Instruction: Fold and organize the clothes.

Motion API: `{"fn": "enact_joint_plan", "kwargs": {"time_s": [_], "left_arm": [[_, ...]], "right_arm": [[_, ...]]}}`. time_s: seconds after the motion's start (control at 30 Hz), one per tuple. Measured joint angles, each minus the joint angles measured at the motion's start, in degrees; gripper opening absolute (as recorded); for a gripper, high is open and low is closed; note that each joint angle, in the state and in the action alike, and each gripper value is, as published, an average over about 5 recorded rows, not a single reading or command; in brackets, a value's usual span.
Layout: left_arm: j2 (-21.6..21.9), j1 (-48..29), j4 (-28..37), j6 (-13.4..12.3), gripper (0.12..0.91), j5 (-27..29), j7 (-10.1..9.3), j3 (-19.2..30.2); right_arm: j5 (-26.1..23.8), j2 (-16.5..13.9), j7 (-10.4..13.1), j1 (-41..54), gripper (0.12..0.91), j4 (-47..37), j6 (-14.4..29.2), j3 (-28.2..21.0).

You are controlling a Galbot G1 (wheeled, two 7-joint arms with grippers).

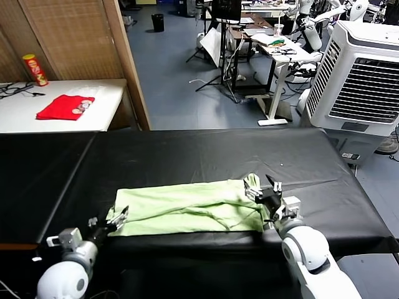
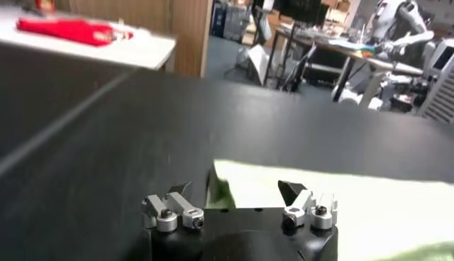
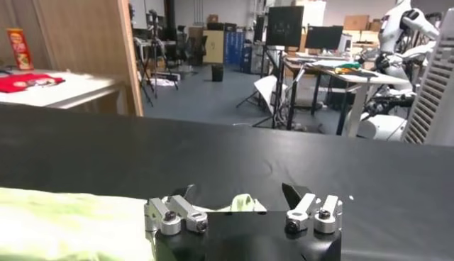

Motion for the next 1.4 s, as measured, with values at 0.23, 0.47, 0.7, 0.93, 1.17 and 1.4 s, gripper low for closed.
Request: {"fn": "enact_joint_plan", "kwargs": {"time_s": [0.23, 0.47, 0.7, 0.93, 1.17, 1.4], "left_arm": [[-0.8, 0.2, 1.0, -0.2, 0.613, -1.8, -0.25, 0.1], [-1.0, 0.3, 0.5, 0.4, 0.232, -3.1, -0.33, 0.1], [0.5, -0.4, -0.3, -1.3, 0.168, 5.5, 0.20, -0.1], [5.5, 0.4, 1.8, -6.5, 0.164, 18.4, 1.30, -3.5], [11.1, 2.1, 1.9, -5.8, 0.164, 19.6, 0.49, -7.2], [8.6, 0.7, -6.0, 0.7, 0.164, 9.7, -4.66, -1.9]], "right_arm": [[0.0, -0.1, -0.2, 0.4, 0.798, 0.1, 0.0, -0.2], [-0.2, 0.1, -0.4, 0.6, 0.798, 0.2, 0.1, -0.5], [-0.6, 0.8, -0.4, 0.3, 0.798, 0.9, 0.2, -0.6], [-1.0, 1.6, -0.4, -0.4, 0.798, 1.8, 0.1, -0.3], [-2.1, 2.5, -0.3, -1.3, 0.798, 2.2, 0.1, -0.3], [-4.3, 3.6, -0.1, -2.6, 0.798, 2.7, 0.2, 0.4]]}}
